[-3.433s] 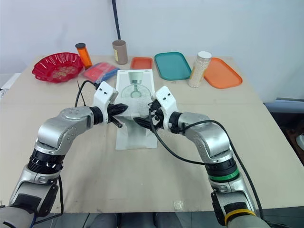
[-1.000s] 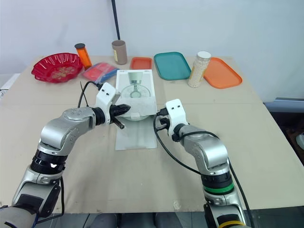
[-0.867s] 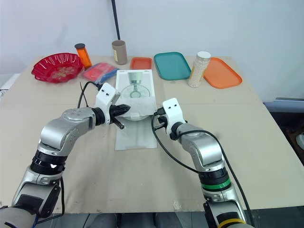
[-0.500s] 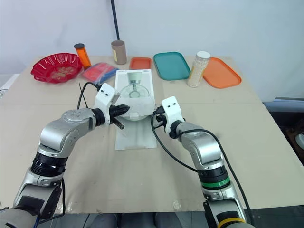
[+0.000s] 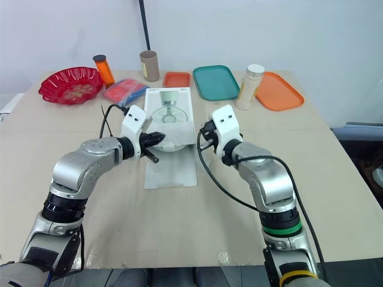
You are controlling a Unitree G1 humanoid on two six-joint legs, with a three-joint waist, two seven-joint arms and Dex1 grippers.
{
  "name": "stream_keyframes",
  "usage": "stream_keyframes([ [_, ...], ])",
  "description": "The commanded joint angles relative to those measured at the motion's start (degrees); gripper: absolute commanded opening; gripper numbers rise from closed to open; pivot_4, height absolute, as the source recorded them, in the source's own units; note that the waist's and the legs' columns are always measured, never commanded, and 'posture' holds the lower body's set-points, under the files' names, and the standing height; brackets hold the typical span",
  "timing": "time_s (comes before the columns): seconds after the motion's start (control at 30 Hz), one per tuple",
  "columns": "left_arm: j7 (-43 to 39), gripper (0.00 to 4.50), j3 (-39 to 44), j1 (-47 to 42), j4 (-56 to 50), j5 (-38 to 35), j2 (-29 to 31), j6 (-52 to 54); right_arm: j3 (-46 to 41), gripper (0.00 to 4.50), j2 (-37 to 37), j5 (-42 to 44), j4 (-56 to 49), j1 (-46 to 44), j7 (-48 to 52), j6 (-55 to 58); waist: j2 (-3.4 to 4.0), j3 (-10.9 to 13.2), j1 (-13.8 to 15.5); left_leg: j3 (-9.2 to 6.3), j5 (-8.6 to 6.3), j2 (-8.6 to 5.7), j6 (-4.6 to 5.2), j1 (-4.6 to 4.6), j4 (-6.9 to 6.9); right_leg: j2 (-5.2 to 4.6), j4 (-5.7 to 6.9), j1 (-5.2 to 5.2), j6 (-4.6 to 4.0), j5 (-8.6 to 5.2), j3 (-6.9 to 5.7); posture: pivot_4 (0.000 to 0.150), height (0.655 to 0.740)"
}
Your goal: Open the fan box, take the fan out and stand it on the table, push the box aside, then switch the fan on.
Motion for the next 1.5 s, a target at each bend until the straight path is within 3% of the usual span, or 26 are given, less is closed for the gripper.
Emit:
stream_keyframes([
  [0.03, 1.3, 0.0, 1.4, 0.8, -1.3, 0.3, 0.2, 1.2, 0.1, 0.05, 1.7, 0.5, -2.1, -1.9, 0.0, -1.8, 0.0, 0.0, 0.0, 0.0, 0.0, 0.0, 0.0, -0.01, 0.0, 0.0, 0.0, 0.0, 0.0, 0.0, 0.0, 0.15, 0.74],
  [0.2, 4.5, 0.0, 9.1, 0.3, -7.3, -2.1, -0.1, 1.9, 1.2, 0.05, 3.0, -0.2, 0.1, -1.9, 0.8, -3.4, 0.01, 0.0, 0.0, -0.01, 0.01, 0.0, -0.02, -0.05, 0.0, -0.02, 0.0, -0.03, 0.0, 0.0, -0.02, 0.15, 0.74],
  [0.47, 2.4, 0.0, 13.6, 4.0, -19.4, -8.2, 7.0, 12.6, 3.6, 0.05, 3.4, -1.1, 6.6, -1.5, 4.0, -6.8, 0.03, 0.1, 0.0, -0.01, 0.02, 0.02, -0.04, -0.08, -0.02, -0.03, -0.01, -0.07, -0.01, 0.0, -0.03, 0.15, 0.74],
  [0.93, 6.1, 0.0, 7.7, 4.8, -23.3, -13.1, 0.5, 20.2, 5.6, 0.05, 3.9, -3.3, 12.5, -2.3, 4.6, -7.2, 0.0, 0.1, 0.1, -0.05, 0.09, 0.01, -0.16, -0.07, -0.02, -0.02, 0.0, -0.04, -0.01, 0.02, -0.06, 0.15, 0.74],
  [1.13, 8.1, 0.0, 5.2, 5.1, -20.8, -11.2, -1.2, 18.3, 5.8, 0.05, 4.2, -3.8, 13.1, -1.7, 4.6, -7.7, 0.0, 0.1, 0.1, -0.04, 0.09, 0.02, -0.16, -0.05, -0.02, -0.02, 0.0, -0.03, -0.01, 0.02, -0.05, 0.15, 0.74],
  [1.5, 8.2, 0.0, 6.5, 8.7, -23.7, -11.0, 4.4, 21.9, 5.7, 0.05, 4.4, -4.5, 13.6, -1.2, 4.6, -7.8, 0.0, 0.1, 0.0, -0.04, 0.1, 0.03, -0.18, -0.02, -0.02, -0.01, 0.01, -0.02, -0.01, 0.03, -0.04, 0.15, 0.74],
])
